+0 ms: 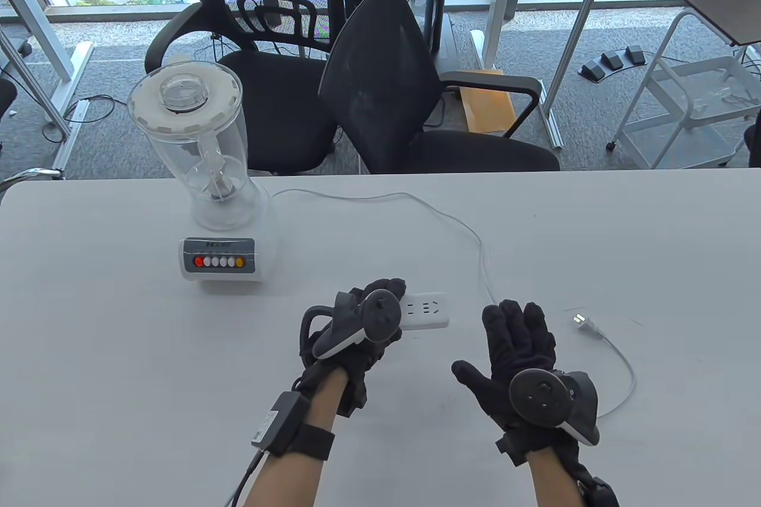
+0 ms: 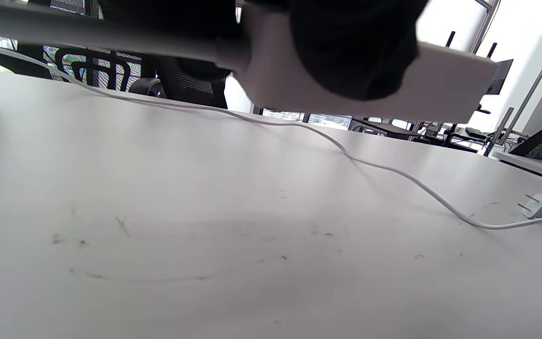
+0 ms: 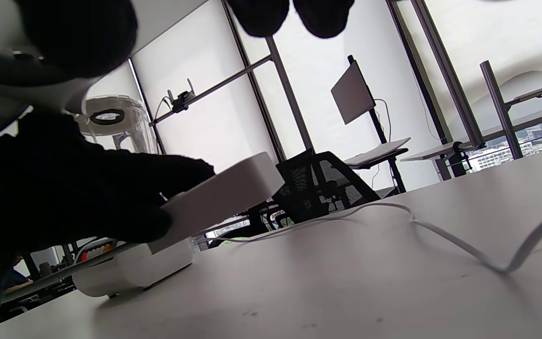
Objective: Plug the blender into the power strip
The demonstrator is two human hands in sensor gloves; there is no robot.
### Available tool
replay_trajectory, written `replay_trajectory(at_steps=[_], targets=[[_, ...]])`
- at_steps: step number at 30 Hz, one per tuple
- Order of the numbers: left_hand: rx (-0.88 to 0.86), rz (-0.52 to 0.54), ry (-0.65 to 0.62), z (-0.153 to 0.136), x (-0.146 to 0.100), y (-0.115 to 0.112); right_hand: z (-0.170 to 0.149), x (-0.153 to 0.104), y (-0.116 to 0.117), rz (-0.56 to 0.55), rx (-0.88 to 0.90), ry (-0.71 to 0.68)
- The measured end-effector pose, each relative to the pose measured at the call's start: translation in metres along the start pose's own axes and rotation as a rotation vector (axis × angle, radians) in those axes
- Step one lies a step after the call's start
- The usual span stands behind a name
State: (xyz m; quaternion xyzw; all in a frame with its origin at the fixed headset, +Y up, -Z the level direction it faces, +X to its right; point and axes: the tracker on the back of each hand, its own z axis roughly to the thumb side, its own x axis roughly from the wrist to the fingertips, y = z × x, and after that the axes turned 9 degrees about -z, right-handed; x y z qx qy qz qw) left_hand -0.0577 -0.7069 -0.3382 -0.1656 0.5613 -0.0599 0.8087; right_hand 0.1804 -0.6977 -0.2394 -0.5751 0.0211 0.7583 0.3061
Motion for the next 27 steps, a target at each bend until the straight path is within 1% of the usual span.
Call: replay_trajectory(at_steps=[4, 9, 11, 13, 15, 16, 18, 23, 27], targets=[[0.024, -0.041, -0.014, 0.009, 0.006, -0.015, -0.002, 0.000, -0.001, -0.003, 0.000, 0.009], [0.090, -0.092, -0.042, 0.016, 0.012, -0.043, -0.003, 0.000, -0.002, -0.009, 0.007, 0.018], [0.096, -0.131, -0.055, 0.018, 0.015, -0.054, -0.004, 0.000, -0.002, -0.008, 0.015, 0.022], [0.115, -0.162, -0.040, 0.017, 0.018, -0.063, -0.004, 0.000, -0.002, -0.007, 0.018, 0.025], [0.076, -0.157, -0.032, 0.018, 0.017, -0.064, -0.004, 0.000, -0.002, -0.006, 0.021, 0.026], [0.114, -0.180, -0.032, 0.019, 0.018, -0.065, -0.004, 0.000, -0.001, -0.005, 0.023, 0.026], [0.212, -0.165, -0.011, 0.020, 0.017, -0.068, -0.004, 0.001, -0.001, -0.003, 0.025, 0.027], [0.165, -0.174, 0.001, 0.020, 0.016, -0.071, -0.004, 0.000, 0.000, 0.004, 0.032, 0.030], [0.197, -0.174, 0.009, 0.023, 0.013, -0.071, -0.003, 0.000, 0.001, 0.010, 0.034, 0.027]])
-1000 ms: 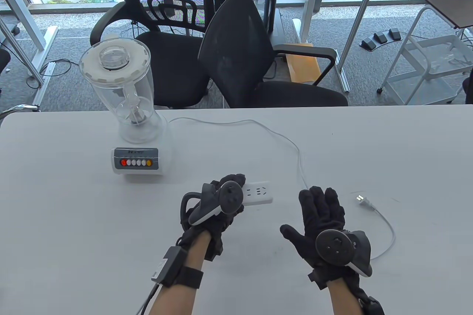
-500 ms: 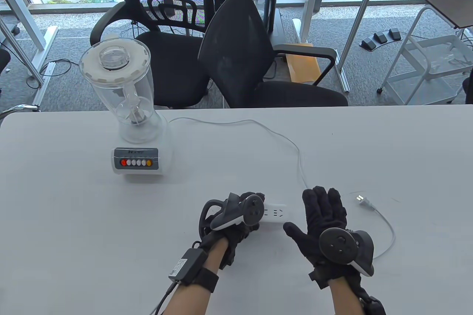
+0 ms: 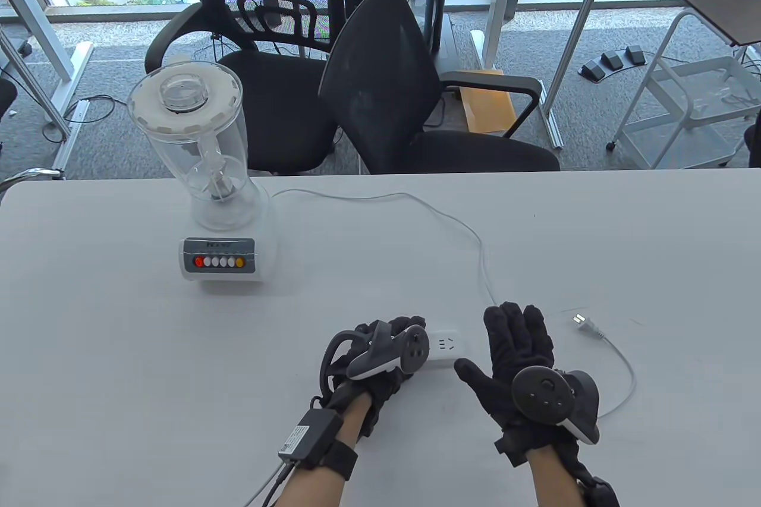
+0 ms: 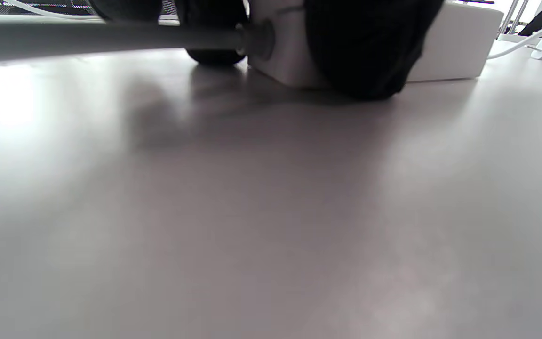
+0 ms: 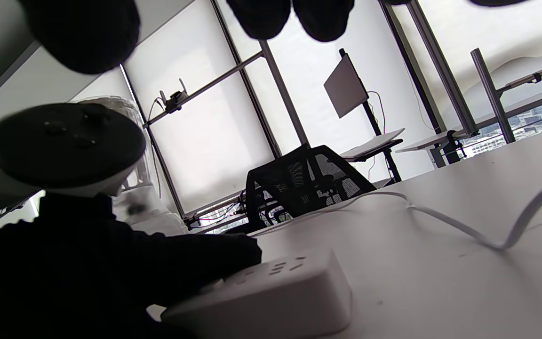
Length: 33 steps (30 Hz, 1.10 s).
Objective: Plug the blender into the power strip
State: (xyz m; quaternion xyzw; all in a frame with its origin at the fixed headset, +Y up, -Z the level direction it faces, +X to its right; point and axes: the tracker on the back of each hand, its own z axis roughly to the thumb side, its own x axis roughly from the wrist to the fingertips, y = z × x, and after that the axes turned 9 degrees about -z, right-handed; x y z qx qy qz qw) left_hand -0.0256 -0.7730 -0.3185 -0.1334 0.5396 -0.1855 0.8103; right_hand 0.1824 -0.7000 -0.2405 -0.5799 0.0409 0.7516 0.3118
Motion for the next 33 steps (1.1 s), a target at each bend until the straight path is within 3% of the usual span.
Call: replay_trajectory(at_steps=[8, 14, 21, 24, 33], targets=[[-0.042, 0.007, 0.009, -0.001, -0.011, -0.002, 0.001, -0.001, 0.003, 0.015, -0.001, -0.003], [-0.102, 0.102, 0.015, -0.005, -0.044, 0.002, 0.000, 0.000, 0.001, 0.006, -0.004, 0.004], [-0.226, 0.084, 0.054, -0.009, -0.079, -0.006, -0.007, -0.001, -0.004, -0.016, -0.014, 0.035], [-0.176, 0.137, 0.080, -0.009, -0.081, -0.010, -0.012, -0.003, -0.008, -0.031, -0.029, 0.055], [-0.170, 0.153, 0.059, -0.015, -0.080, -0.010, -0.035, -0.004, -0.016, -0.045, -0.091, 0.135]])
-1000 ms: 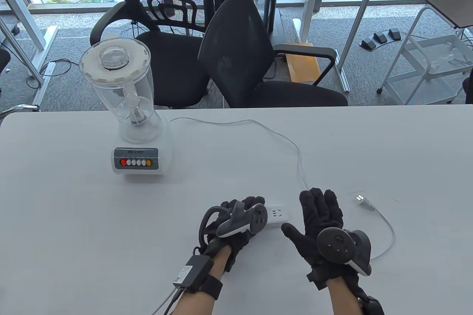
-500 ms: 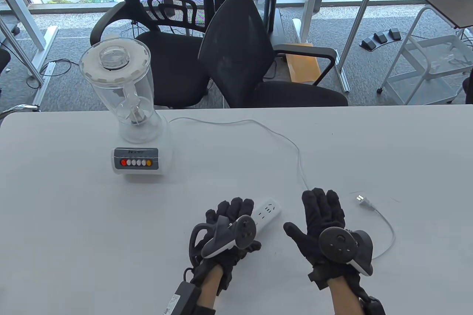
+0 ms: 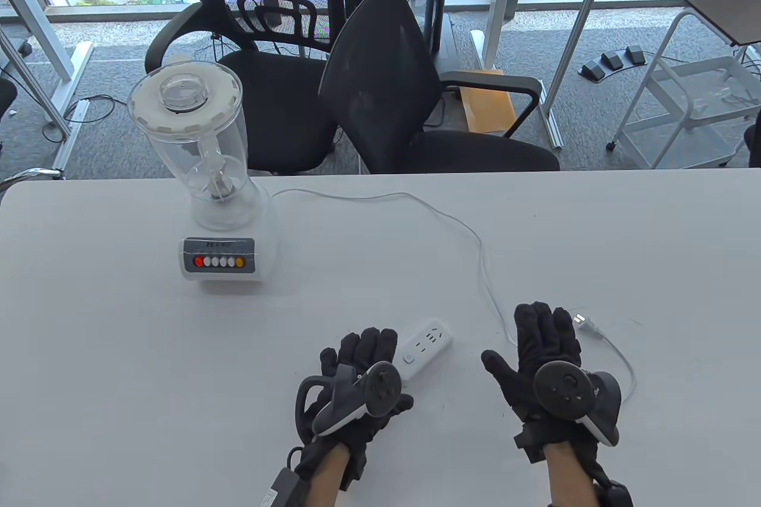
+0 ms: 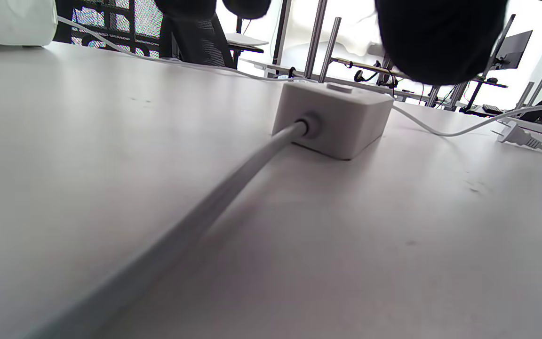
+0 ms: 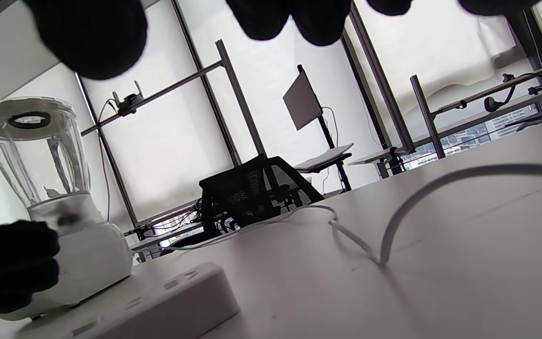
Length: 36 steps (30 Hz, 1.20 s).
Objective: Plug the blender into the power strip
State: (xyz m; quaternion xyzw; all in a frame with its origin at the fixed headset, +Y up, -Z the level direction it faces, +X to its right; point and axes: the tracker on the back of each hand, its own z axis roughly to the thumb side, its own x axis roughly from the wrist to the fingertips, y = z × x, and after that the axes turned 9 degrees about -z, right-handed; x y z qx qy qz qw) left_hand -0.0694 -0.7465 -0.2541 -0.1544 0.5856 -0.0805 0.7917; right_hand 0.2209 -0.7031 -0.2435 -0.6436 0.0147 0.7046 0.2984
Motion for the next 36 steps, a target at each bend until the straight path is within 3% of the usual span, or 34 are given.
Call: replay_trajectory(at_steps=[7, 16, 27, 36], targets=[[-0.047, 0.026, 0.001, -0.008, 0.000, 0.005, -0.041, 0.009, -0.026, -0.074, -0.024, 0.127], [-0.078, 0.034, -0.021, -0.009, -0.001, 0.009, -0.096, 0.017, -0.038, -0.030, -0.077, 0.279], [-0.096, 0.036, -0.026, -0.012, -0.001, 0.010, -0.132, 0.053, -0.021, 0.182, -0.154, 0.391], [-0.102, 0.025, -0.023, -0.014, -0.001, 0.010, -0.137, 0.079, 0.015, 0.417, -0.417, 0.379]])
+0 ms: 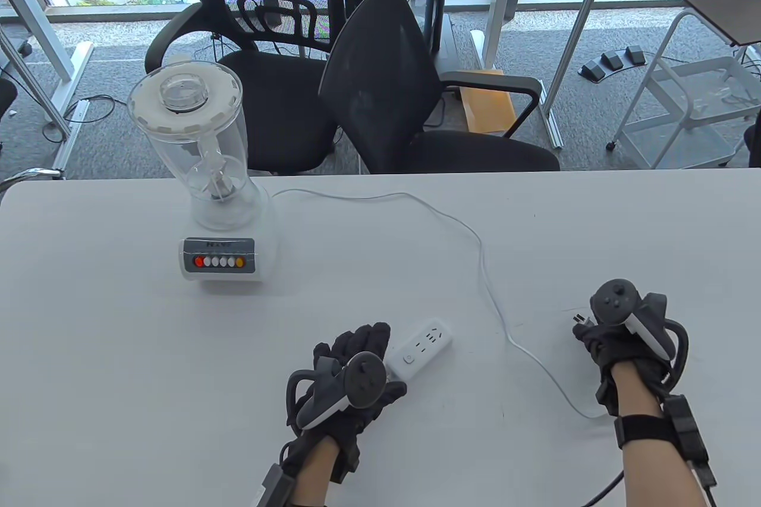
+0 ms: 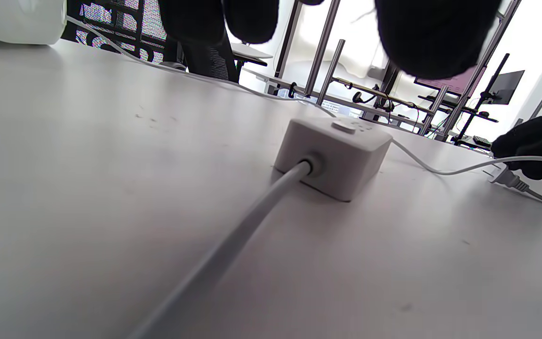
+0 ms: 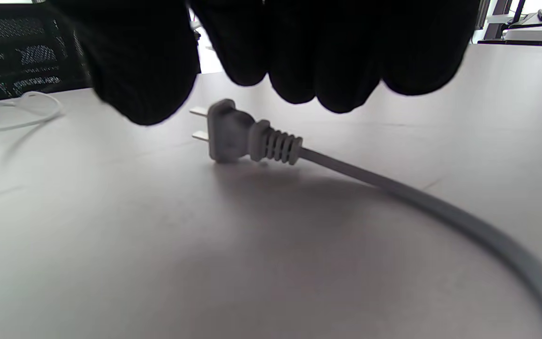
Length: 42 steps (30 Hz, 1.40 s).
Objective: Plug the blender into the power strip
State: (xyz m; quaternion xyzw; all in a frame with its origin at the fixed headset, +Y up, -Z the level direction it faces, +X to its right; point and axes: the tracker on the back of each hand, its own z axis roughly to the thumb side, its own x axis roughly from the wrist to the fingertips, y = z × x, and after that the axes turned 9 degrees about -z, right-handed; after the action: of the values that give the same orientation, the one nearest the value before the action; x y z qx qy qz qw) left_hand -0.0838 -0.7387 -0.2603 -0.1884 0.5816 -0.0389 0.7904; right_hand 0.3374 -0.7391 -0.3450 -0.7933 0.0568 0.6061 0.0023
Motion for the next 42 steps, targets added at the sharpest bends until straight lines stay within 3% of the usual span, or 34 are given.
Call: replay_trajectory(at_steps=[5, 9, 17, 24, 33, 42], targets=[[0.003, -0.004, 0.004, -0.001, 0.000, 0.000, 0.007, 0.012, 0.012, 0.029, -0.117, 0.005], [0.004, -0.010, 0.009, -0.002, 0.000, 0.001, 0.013, 0.017, 0.017, -0.008, -0.184, -0.004], [0.000, 0.002, 0.021, -0.004, 0.001, 0.002, 0.020, 0.018, 0.016, -0.044, -0.223, -0.048], [0.004, -0.005, 0.010, -0.002, 0.002, 0.001, 0.024, 0.004, -0.015, -0.089, -0.154, -0.101], [0.012, -0.013, 0.004, 0.001, 0.002, -0.003, 0.029, -0.027, -0.055, -0.234, -0.032, -0.213], [0.044, -0.067, 0.037, 0.000, 0.011, -0.014, 0.041, -0.067, -0.087, -0.544, 0.007, -0.347]])
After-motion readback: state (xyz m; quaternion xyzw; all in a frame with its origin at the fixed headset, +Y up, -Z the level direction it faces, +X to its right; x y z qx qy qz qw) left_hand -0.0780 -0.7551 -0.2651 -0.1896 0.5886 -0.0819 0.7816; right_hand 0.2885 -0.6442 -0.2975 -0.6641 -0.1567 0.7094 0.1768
